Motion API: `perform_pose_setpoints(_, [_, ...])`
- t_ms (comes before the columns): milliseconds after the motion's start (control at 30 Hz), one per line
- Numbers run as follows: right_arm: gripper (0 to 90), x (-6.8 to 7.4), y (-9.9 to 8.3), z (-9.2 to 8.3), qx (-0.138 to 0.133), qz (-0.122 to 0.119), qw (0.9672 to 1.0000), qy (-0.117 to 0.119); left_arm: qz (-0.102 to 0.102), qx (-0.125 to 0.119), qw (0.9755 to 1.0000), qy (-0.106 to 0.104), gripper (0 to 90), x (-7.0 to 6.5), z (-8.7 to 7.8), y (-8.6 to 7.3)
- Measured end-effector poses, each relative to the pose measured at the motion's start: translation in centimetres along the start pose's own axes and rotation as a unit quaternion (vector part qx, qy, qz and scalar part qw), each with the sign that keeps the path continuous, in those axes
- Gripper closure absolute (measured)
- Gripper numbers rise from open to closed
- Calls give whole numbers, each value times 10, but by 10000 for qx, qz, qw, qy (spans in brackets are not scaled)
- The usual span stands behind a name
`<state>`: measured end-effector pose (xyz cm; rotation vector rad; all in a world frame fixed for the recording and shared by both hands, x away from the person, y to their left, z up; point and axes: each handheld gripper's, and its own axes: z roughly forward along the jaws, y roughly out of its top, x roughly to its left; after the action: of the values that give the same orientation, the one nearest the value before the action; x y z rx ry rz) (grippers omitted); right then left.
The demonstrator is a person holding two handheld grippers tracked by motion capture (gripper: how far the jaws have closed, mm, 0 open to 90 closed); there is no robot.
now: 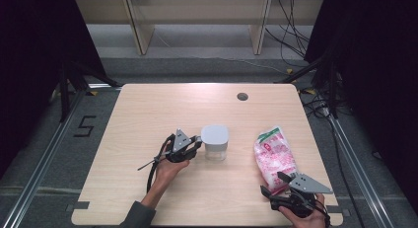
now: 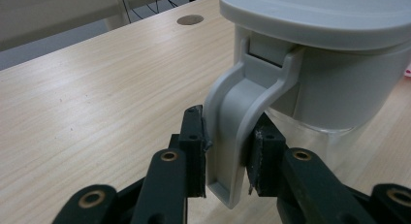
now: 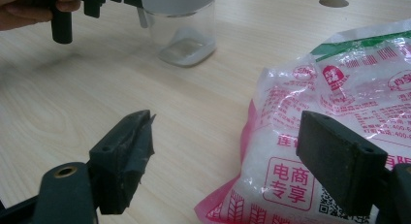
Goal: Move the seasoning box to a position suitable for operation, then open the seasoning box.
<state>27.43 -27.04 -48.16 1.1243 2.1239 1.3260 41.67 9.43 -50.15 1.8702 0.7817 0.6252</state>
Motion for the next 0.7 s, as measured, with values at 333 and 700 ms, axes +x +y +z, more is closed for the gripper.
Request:
perform_pose_setpoints(333, [216, 1, 0, 1, -55, -98, 9999, -6, 546, 351, 9979, -39, 455, -5, -10, 4])
perform_pose_setpoints(700, [216, 3, 1, 1, 8, -85, 10000, 34, 155, -30, 9997, -191, 318, -2, -38, 26])
